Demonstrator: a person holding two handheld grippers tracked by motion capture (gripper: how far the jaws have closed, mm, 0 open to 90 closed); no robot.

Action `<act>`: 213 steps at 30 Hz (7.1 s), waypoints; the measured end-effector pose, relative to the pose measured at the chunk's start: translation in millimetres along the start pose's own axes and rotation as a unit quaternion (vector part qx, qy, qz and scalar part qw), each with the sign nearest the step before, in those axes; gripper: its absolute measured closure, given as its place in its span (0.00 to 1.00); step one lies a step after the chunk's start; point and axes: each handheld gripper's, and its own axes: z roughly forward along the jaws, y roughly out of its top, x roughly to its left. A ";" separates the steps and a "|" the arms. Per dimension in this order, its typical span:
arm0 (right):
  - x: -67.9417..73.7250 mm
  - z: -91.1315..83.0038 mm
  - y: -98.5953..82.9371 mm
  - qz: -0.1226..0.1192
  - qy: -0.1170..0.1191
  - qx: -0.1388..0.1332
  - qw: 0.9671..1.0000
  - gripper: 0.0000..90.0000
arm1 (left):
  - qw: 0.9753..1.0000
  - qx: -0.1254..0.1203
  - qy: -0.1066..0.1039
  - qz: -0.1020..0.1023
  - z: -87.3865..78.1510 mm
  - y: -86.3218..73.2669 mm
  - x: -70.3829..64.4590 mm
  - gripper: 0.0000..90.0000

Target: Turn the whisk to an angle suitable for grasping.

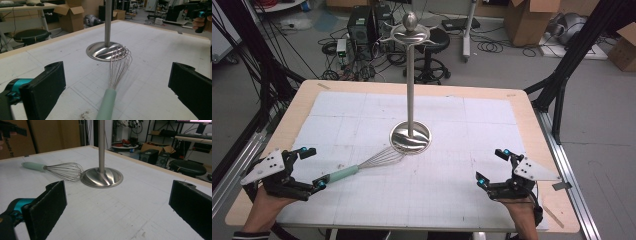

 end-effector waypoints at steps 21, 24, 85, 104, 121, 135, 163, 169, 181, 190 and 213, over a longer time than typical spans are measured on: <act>-5.0 -12.3 4.8 0.003 -0.010 -0.012 1.000 0.00 | 1.000 0.023 -0.009 0.007 3.6 9.9 12.6 0.02; -5.3 -14.0 5.7 0.004 -0.010 -0.014 1.000 0.00 | 0.999 0.043 -0.018 0.019 7.3 19.0 14.9 0.02; -0.4 -12.7 10.4 -0.004 0.006 -0.013 1.000 0.00 | 0.904 0.394 -0.134 0.102 111.8 16.6 21.2 0.25; -0.8 -13.8 10.4 -0.005 0.010 -0.013 1.000 0.00 | 0.894 0.418 -0.123 0.109 117.5 9.1 22.8 0.50; -0.9 -13.9 10.1 -0.003 0.010 -0.011 1.000 0.00 | 0.888 0.431 -0.115 0.111 121.5 6.4 21.4 0.66; -0.9 -13.1 10.1 -0.006 0.010 -0.011 1.000 0.00 | 0.886 0.435 -0.107 0.121 123.0 5.5 18.4 0.77; -0.3 -13.9 13.2 -0.008 0.014 -0.013 1.000 0.00 | 0.919 0.337 -0.151 0.137 107.2 43.3 5.1 0.77; -0.1 -14.9 14.6 -0.010 0.015 -0.013 1.000 0.00 | 0.919 0.328 -0.163 0.144 109.1 52.5 0.1 0.77; 0.0 -16.2 17.5 -0.015 0.020 -0.013 1.000 0.00 | 0.912 0.316 -0.203 0.162 127.0 63.3 -18.9 0.77; 1.7 -15.6 19.9 -0.019 0.024 -0.013 0.999 0.00 | 0.904 0.307 -0.237 0.182 148.1 69.1 -38.3 0.77; 3.0 -14.2 20.5 -0.019 0.034 -0.007 0.999 0.00 | 0.883 0.324 -0.275 0.197 200.2 54.4 -77.3 0.77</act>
